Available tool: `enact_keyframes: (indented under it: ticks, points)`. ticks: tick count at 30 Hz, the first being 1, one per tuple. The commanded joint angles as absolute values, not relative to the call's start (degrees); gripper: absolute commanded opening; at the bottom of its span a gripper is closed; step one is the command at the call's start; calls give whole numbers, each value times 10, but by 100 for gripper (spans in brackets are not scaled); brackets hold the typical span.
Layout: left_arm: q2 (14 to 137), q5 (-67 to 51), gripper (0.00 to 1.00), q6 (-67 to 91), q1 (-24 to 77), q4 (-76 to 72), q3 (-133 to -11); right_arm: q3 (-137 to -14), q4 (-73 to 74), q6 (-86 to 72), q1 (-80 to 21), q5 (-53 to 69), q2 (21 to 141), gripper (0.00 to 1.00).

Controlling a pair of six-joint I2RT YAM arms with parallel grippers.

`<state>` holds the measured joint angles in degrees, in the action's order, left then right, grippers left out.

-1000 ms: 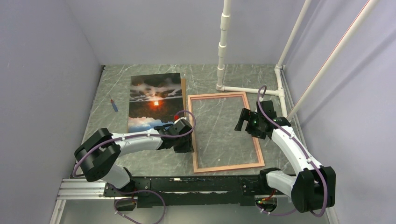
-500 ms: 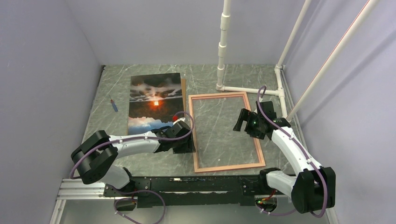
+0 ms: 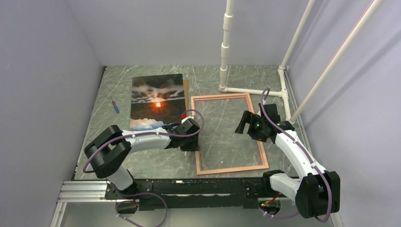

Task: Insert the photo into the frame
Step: Adjust the photo frame at the center of the board.

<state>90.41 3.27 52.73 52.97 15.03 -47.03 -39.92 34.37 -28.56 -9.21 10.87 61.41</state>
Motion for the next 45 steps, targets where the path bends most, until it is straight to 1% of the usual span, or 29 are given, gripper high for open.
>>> enact_keyframes:
  ticks: [1, 4, 7, 16, 18, 22, 28, 34, 40, 42, 45]
  points:
    - [934, 76, 40, 498, 537, 196, -505, -395, 326, -290, -94, 118, 601, 100]
    - [951, 80, 32, 487, 540, 205, -522, -394, 324, -290, -94, 122, 600, 100]
    - [967, 79, 29, 482, 542, 206, -532, -394, 323, -291, -94, 125, 600, 100]
    - [979, 64, 29, 464, 546, 192, -552, -391, 320, -291, -94, 132, 598, 100]
    - [975, 73, 34, 462, 546, 209, -557, -394, 324, -289, -94, 134, 599, 100]
    - [933, 66, 54, 462, 544, 197, -536, -395, 323, -287, -94, 143, 595, 100]
    - [842, 15, 70, 431, 528, 123, -492, -381, 281, -301, -95, 209, 598, 100]
    - [758, -108, 75, 415, 454, 19, -427, -394, 241, -325, -118, 247, 631, 100]
    - [674, -209, 78, 438, 335, -90, -331, -452, 211, -354, -193, 230, 701, 100]
    - [633, -213, 82, 439, 294, -87, -305, -480, 200, -363, -228, 225, 736, 100]
    - [580, -187, 85, 422, 231, -26, -287, -529, 186, -371, -268, 219, 797, 100]
